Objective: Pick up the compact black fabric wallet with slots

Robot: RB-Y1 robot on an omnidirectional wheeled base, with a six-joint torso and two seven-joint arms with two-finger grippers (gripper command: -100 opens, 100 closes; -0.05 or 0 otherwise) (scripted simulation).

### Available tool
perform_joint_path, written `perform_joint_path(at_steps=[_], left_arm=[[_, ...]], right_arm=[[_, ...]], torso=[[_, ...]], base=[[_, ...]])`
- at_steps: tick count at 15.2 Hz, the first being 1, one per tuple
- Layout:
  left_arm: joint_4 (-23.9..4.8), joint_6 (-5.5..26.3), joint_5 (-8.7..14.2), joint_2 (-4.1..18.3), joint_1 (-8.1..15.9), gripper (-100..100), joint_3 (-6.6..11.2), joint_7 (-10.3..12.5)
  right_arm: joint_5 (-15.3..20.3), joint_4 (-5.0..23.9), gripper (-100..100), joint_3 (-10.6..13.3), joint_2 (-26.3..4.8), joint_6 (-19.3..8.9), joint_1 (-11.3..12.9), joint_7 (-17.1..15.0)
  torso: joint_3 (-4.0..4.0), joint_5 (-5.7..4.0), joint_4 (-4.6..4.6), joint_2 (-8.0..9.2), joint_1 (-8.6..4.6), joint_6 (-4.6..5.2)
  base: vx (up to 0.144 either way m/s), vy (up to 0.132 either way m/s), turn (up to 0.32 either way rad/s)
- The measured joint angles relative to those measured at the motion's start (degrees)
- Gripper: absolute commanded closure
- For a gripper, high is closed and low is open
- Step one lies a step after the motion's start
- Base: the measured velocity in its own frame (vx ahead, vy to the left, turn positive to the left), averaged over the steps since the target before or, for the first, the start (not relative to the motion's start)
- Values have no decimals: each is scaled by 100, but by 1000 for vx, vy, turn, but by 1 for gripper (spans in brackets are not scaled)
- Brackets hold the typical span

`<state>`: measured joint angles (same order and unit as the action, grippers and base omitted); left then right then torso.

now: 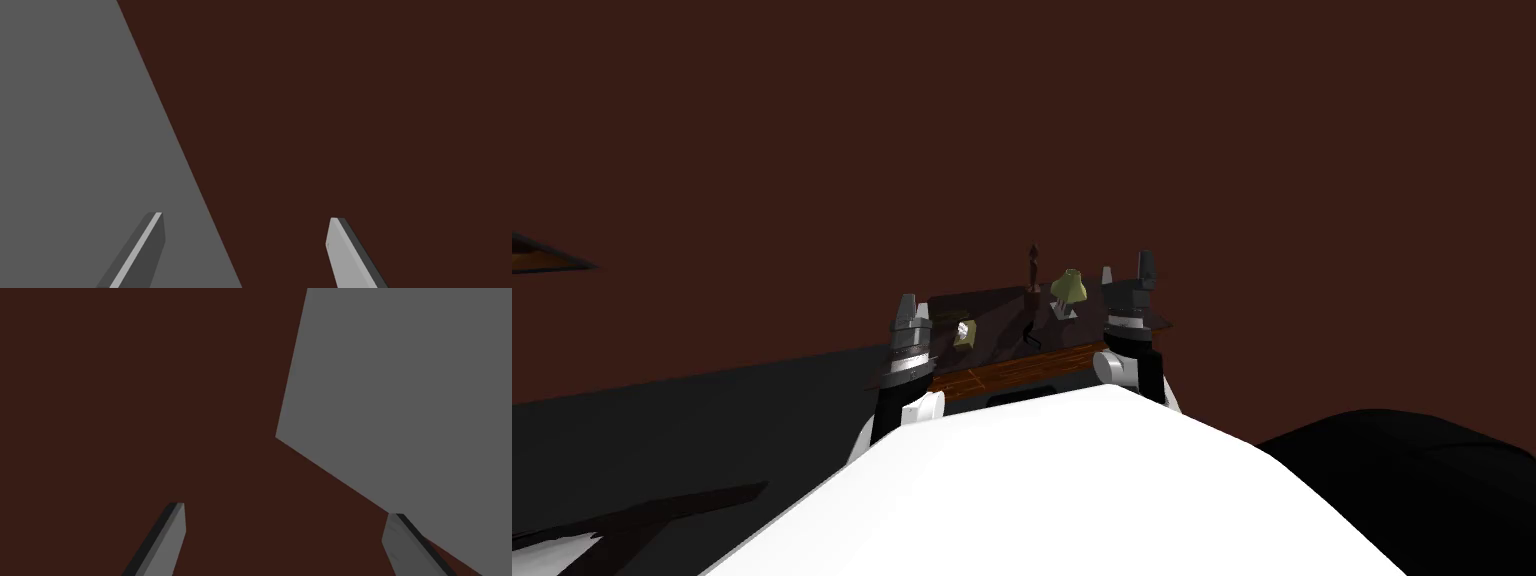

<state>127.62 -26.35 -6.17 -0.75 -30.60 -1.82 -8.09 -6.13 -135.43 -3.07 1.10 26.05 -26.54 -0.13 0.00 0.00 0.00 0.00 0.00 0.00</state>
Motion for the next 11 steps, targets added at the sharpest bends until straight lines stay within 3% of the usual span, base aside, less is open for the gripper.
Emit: perform_joint_path(at_steps=[5, 11], left_arm=[[0, 0, 0, 0, 1, 0, 0, 0], [0, 0, 0, 0, 2, 0, 0, 0]], right_arm=[[24, 51, -100, 105, -494, -98, -195, -61], [65, 263, -100, 283, -1182, -249, -526, -213]], torso=[[8, -2, 3, 15, -8, -2], [11, -2, 4, 20, -12, -3]], base=[[-31, -12, 137], [-41, -18, 217]])
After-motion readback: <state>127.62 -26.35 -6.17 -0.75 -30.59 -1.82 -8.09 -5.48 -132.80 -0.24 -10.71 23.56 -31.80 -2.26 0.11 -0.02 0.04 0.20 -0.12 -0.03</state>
